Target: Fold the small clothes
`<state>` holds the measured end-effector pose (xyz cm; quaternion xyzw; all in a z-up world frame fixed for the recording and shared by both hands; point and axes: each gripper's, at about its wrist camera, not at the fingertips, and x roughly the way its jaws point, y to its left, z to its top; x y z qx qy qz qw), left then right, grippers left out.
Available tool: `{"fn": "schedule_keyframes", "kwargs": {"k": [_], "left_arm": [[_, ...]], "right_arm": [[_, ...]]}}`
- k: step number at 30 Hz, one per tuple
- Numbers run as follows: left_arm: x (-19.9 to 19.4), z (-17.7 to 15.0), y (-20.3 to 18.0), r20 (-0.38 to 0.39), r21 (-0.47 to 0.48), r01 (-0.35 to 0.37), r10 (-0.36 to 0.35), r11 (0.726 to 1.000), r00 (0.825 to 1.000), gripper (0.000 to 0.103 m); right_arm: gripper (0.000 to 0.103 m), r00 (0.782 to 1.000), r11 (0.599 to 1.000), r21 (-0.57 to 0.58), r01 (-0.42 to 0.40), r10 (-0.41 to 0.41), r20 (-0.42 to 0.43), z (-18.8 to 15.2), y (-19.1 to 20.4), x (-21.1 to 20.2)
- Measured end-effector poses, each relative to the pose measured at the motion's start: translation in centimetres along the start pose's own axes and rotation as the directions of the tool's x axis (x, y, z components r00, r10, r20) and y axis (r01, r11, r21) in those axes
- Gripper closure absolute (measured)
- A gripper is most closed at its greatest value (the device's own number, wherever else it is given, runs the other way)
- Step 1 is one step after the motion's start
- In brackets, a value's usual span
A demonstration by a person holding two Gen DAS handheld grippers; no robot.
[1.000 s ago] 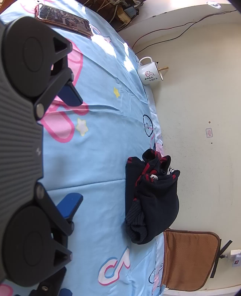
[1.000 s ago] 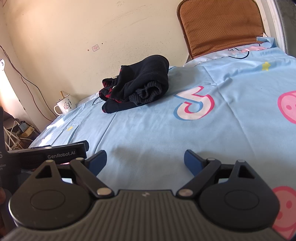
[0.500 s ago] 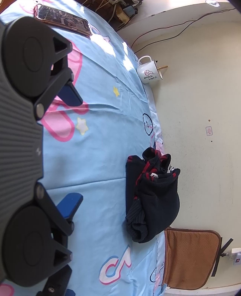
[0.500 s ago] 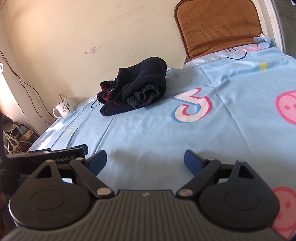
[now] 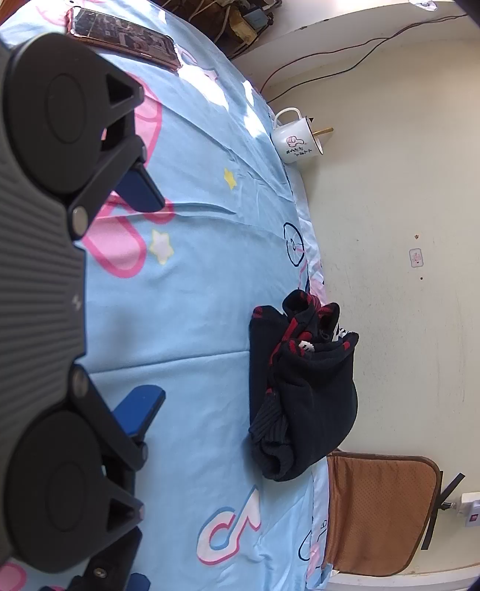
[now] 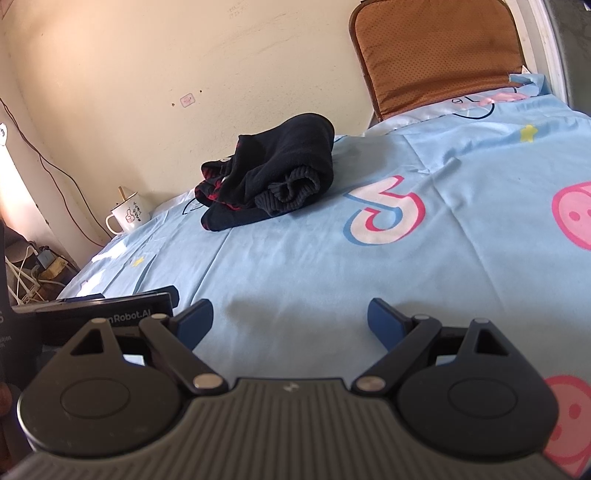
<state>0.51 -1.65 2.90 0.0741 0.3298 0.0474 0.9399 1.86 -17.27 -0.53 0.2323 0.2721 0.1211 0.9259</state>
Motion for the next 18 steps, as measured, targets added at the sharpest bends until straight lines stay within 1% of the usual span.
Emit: {"fn": "schedule_keyframes", "kwargs": {"k": [10,14,16,18], "left_arm": [[-0.2,0.5,-0.2,0.013,-0.001,0.021,-0.021,1.0,1.0,0.0],[-0.1,0.8,-0.1,0.009,-0.002,0.058,-0.058,0.998,0.998,0.0],[-0.2,1.0,-0.2,0.016,0.004,0.082,-0.082,0.997,0.997,0.0],[-0.3,1.2,-0.3,0.028,0.014,0.09,-0.09,0.996,0.996,0.0]], "right_arm": [[0.01,1.0,1.0,-0.011,0.004,-0.004,0.004,0.5,0.0,0.1],[0.01,1.0,1.0,-0.02,0.007,-0.007,0.011,0.8,0.1,0.1],[0.01,1.0,1.0,-0.028,0.009,-0.009,0.015,1.0,0.1,0.1],[0.01,1.0,0.999,-0.039,0.014,-0.013,0.022,1.3,0.2,0.1]]}}
